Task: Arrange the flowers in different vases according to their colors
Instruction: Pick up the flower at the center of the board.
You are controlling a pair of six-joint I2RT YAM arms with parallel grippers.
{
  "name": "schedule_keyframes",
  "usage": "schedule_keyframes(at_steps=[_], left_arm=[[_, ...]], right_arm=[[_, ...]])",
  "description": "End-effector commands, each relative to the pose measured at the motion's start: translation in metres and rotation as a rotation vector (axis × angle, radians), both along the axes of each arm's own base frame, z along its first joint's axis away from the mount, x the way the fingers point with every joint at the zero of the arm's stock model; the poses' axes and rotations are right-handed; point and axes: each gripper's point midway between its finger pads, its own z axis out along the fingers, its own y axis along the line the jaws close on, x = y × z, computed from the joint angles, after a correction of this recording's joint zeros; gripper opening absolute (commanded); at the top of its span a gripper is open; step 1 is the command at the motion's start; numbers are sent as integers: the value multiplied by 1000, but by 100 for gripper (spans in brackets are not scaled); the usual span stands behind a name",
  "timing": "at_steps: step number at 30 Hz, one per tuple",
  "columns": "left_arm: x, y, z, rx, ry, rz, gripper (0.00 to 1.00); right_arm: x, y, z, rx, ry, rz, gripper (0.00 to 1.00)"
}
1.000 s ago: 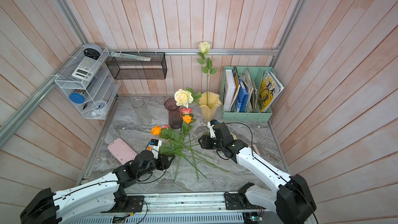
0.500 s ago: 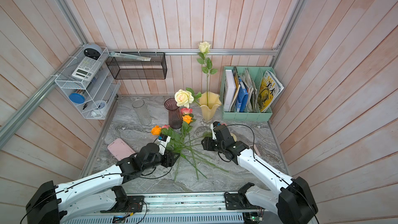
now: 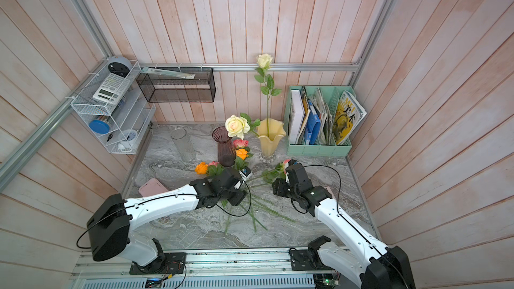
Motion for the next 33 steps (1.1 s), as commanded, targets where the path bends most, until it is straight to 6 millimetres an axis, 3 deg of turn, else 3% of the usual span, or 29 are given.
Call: schedule_keyframes(at_steps=[1,13,33], left_arm=[[5,-1,-9,112,-30,-69,67],[30,-31,-27,163,-48,-109,59],[52,-47,-59,193,0,-114,49]], right_arm=[[-4,-8,-8,-28,25,-5,56],[-3,-15,-14,-15,27,-14,56],[-7,-22,-13,-6,5,-23,56]])
